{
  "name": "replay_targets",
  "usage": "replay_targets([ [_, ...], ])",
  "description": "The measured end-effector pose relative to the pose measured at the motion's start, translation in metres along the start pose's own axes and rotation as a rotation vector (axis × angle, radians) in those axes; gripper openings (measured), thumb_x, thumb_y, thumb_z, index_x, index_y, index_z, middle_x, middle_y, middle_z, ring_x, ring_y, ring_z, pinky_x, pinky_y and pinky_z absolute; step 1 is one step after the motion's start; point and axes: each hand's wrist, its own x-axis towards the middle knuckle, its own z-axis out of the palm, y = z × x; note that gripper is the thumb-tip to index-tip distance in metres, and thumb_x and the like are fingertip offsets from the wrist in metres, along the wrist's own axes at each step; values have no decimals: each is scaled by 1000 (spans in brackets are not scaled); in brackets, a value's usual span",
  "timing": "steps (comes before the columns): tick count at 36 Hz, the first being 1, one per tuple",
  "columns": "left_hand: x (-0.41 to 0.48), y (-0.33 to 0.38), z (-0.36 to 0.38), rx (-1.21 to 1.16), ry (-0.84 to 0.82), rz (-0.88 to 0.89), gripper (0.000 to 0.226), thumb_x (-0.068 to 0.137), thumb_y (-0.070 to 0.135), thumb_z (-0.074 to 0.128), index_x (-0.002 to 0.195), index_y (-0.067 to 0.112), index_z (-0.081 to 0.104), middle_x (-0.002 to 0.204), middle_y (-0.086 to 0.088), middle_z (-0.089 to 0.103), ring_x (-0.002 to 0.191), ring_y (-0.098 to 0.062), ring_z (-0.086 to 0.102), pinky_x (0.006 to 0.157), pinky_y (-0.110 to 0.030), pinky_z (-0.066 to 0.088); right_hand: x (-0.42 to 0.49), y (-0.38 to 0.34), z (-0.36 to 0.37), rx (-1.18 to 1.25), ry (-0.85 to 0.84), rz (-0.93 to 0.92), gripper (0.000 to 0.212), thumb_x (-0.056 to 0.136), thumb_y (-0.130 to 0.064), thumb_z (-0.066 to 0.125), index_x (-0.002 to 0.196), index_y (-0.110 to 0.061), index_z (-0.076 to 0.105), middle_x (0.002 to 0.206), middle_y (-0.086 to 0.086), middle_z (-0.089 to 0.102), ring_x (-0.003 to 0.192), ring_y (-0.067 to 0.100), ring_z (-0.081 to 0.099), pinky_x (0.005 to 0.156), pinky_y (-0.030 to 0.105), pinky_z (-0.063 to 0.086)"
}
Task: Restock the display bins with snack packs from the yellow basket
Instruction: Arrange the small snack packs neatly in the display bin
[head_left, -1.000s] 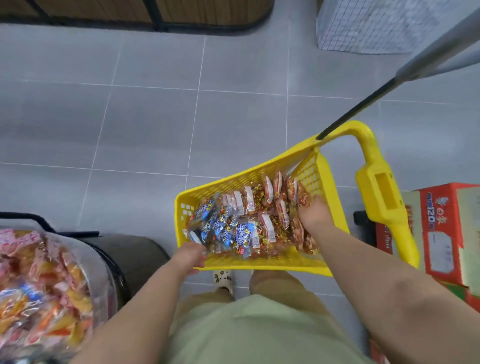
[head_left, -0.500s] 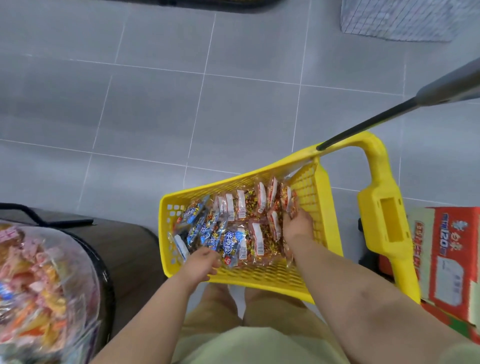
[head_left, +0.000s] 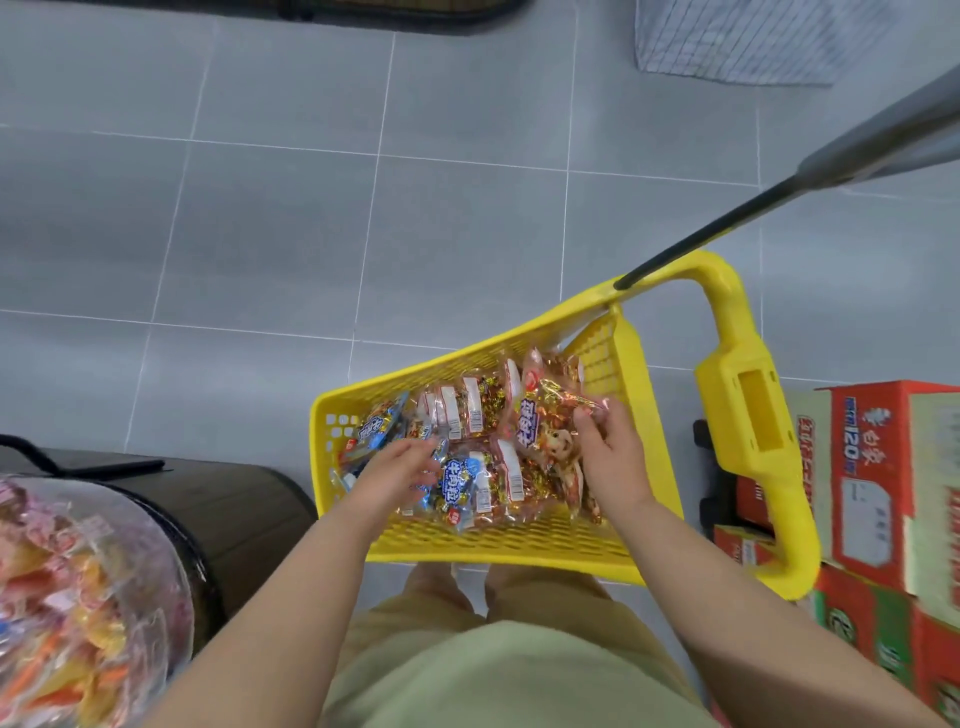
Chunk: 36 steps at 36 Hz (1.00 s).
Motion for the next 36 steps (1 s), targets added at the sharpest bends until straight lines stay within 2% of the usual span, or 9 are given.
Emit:
replay_targets([
  [2,-5,11,2,-18,-112,45,25,90,45,61,107,28,60,109,-2,69,102,-18,65,90,-38,52,-4,-7,8,212,-114,133,9,94,-22,55,97,-28,61,92,-3,67,90,11,64,76,20,51],
  [4,-11,19,5,-29,-229,52,34,84,44,66,113,26,62,116,-8,68,108,-22,64,96,-44,50,-8,-9,18,330,-272,231,16,93,-20,56,89,-31,67,94,2,72,94,23,67,83,34,53],
  [9,-14,21,12,-173,-374,-58,54,71,22,75,122,10,60,112,-17,71,99,-31,68,88,-49,54,-8,-4,42,239,-520,374,16,91,-34,58,102,-26,66,109,6,68,100,23,65,90,41,51],
  [13,-3,4,7,-311,-136,-104,52,84,13,71,132,5,52,112,-16,71,92,-27,71,67,-37,59,7,8,54,115,-229,380,19,95,-35,50,98,-20,61,104,2,66,93,16,62,82,32,50],
  [16,7,-12,-1,-334,20,-109,42,84,17,73,123,7,59,101,-13,74,90,-29,72,78,-45,59,25,24,55,-279,18,346,26,92,-26,56,115,-16,54,118,7,59,101,24,58,82,34,48],
  [21,10,-34,-17,-380,107,-130,30,85,14,71,114,7,62,98,-15,74,91,-34,71,86,-49,56,47,45,65,-527,-187,365,38,85,-29,64,116,-10,54,114,10,61,101,28,59,84,35,49],
  [23,9,-38,-22,-390,115,-135,29,85,12,71,113,7,63,100,-18,73,92,-36,71,87,-52,55,53,49,68,-585,-160,376,37,87,-34,60,117,-12,53,113,7,60,95,26,59,73,31,45],
  [30,2,-40,-28,-400,49,-156,24,89,6,64,112,13,60,105,-19,72,97,-38,69,88,-54,53,60,52,65,-666,-115,377,32,98,-26,39,123,-7,45,112,17,61,98,35,61,76,37,49],
  [36,4,-34,-26,-406,26,-173,33,92,8,62,124,8,55,110,-19,70,100,-37,68,88,-52,54,38,31,40,-537,-10,167,31,94,-20,41,124,-10,43,89,10,60,78,32,59,62,36,45],
])
